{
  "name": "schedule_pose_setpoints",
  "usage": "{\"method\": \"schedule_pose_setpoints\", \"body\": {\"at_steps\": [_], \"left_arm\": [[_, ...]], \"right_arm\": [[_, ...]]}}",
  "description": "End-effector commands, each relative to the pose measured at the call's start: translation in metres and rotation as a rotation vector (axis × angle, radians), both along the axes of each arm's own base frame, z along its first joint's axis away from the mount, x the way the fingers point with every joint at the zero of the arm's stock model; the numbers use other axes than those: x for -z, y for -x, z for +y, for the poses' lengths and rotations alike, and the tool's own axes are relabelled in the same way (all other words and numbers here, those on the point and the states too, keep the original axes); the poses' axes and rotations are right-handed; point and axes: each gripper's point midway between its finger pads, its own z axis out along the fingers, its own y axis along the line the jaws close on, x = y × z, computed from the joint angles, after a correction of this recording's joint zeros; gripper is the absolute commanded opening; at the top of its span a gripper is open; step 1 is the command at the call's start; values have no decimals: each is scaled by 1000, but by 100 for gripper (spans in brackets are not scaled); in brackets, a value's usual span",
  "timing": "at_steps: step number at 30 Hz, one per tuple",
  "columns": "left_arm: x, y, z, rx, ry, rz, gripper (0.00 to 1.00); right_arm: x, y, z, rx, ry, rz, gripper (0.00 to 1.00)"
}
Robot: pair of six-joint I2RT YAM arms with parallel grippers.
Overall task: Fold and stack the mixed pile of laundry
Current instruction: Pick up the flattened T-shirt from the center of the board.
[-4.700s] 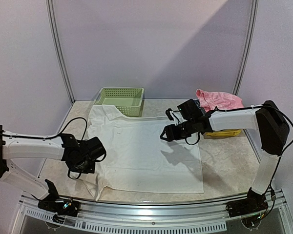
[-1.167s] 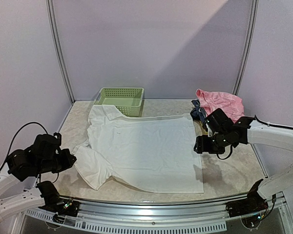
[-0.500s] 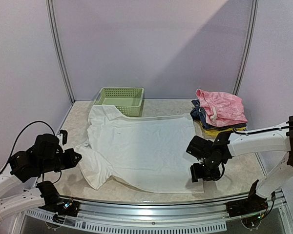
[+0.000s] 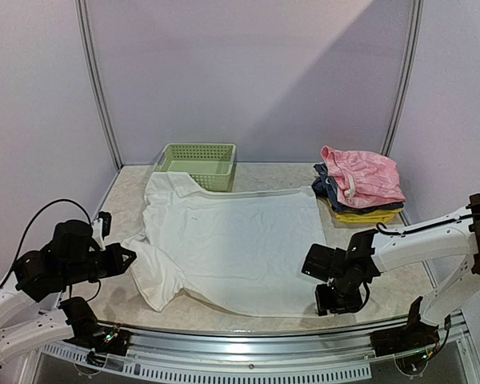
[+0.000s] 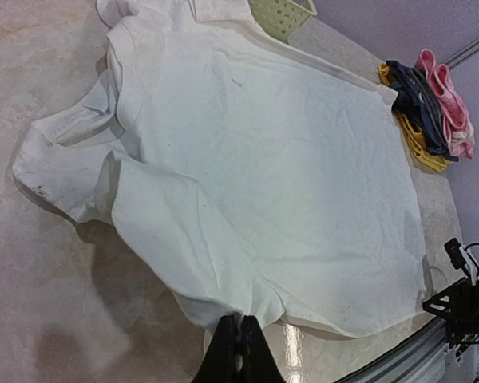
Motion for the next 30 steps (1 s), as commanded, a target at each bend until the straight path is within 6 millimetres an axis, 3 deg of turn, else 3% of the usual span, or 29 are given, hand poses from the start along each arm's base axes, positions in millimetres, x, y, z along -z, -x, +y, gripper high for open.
{"method": "schedule_pose_setpoints", "body": {"at_steps": [1, 7, 10, 14, 20, 22, 30], "left_arm": [[2, 3, -3, 27, 4, -11, 0], [2, 2, 0, 11, -8, -7, 0], [-2, 2, 3, -7, -5, -9, 0], [-14, 5, 3, -23, 64, -32, 0], [-38, 14, 24, -94, 72, -36, 0], [-47, 16, 25, -104, 91, -31, 0], [-58, 27, 33, -147, 131, 27, 0]], "right_arm": [[9, 12, 0, 22, -22, 37, 50], [18, 12, 4, -7, -14, 46, 27], [15, 13, -2, -12, 7, 41, 23], [-6, 1, -5, -14, 8, -34, 18], [-34, -18, 2, -52, -25, -144, 8], [-38, -24, 9, -80, -37, -166, 1], [-66, -43, 7, -130, 7, -249, 0]]}}
